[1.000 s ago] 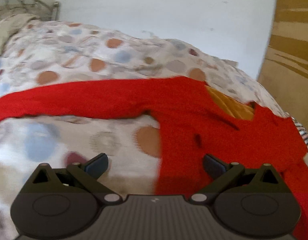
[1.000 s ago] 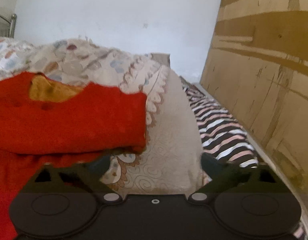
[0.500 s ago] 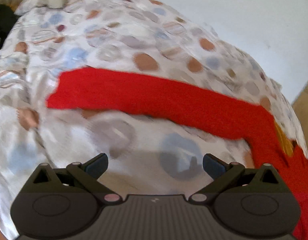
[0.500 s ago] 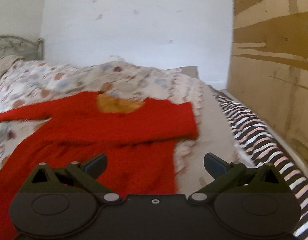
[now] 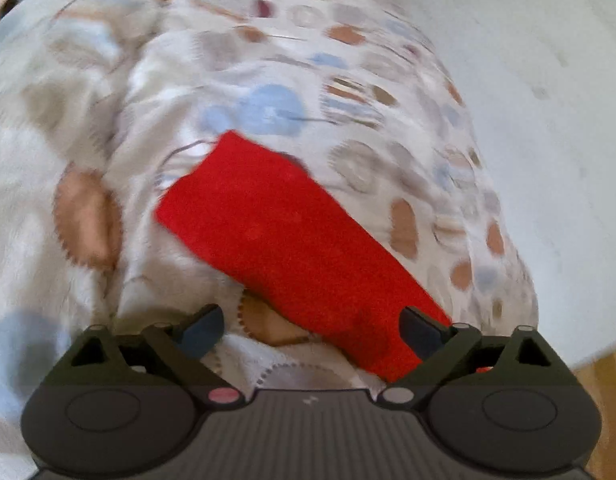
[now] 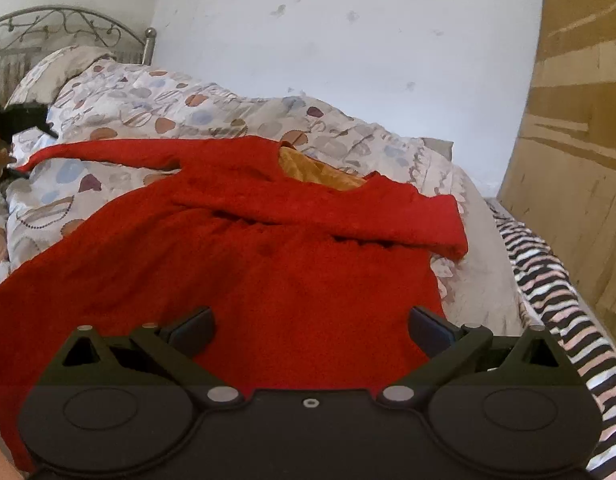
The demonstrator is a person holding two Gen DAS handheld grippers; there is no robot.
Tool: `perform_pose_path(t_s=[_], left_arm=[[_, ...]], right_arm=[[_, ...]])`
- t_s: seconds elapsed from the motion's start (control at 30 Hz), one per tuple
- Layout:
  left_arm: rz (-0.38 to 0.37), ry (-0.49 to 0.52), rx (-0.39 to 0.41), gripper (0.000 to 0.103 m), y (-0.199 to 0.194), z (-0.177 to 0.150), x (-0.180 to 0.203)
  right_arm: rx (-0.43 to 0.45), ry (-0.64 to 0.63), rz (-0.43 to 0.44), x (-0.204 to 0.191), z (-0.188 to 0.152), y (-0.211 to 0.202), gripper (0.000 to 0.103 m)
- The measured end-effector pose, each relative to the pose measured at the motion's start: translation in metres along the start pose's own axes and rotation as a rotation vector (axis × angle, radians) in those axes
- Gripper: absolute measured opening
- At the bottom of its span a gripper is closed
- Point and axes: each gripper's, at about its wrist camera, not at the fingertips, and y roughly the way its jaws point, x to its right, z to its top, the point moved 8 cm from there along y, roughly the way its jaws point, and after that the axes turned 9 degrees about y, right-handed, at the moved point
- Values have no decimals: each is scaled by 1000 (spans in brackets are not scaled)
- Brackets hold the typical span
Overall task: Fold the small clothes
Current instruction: 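Grasp the other sleeve cuff with the left tool and lift it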
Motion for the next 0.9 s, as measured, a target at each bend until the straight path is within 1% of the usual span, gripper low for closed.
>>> perform_pose_path(t_s=[0.03,0.1,0.13,0.17,0.2,0.27,0.3,0.33,0.37,0.4,0.47,0.5,0.57,0.6,0.67,0.77,0.83,0.9], left_arm=[[1,-30,21,96,0,1,-2],[22,-50,60,91,0,5,-2],[36,-55,77,83,0,7,-2],[48,-60,92,72,0,10,-2],[61,-66,102,66,0,12,-3],[80,-87,126,44,1,17,-4],[89,-90,135,38,3,21,-3],[109,-82,146,25,2,24,-2],[133,-59,157,16,1,26,-1],[156,-15,168,14,-1,27,3],[194,115,205,9,-6,31,20],[206,191,233,8,-11,32,31],[214,346,300,6,-21,34,61],[204,416,332,6,-26,33,78],[160,537,389,6,-36,29,113],[53,726,468,5,-55,13,174],[-32,859,503,5,-68,-7,216],[-104,1020,532,5,-78,-34,255]], right_arm=[[-7,13,0,2,-1,0,103],[-20,41,-2,7,-3,1,103],[-23,56,-4,10,-3,1,103],[-25,67,-6,13,-4,2,103],[-27,81,-10,16,-5,1,103],[-28,101,-16,21,-7,1,102],[-29,111,-17,23,-8,1,103],[-31,120,-18,25,-9,1,103],[-35,129,-16,26,-11,1,103],[-38,133,-15,27,-13,0,103],[-34,131,-11,29,-15,-2,103],[-31,128,-11,30,-16,-3,103],[-20,121,-13,32,-15,-7,103],[-14,115,-17,33,-15,-9,103],[5,105,-29,36,-13,-14,103],[29,122,-36,41,-11,-22,103],[42,139,-46,47,-10,-27,103],[55,156,-58,53,-10,-33,103]])
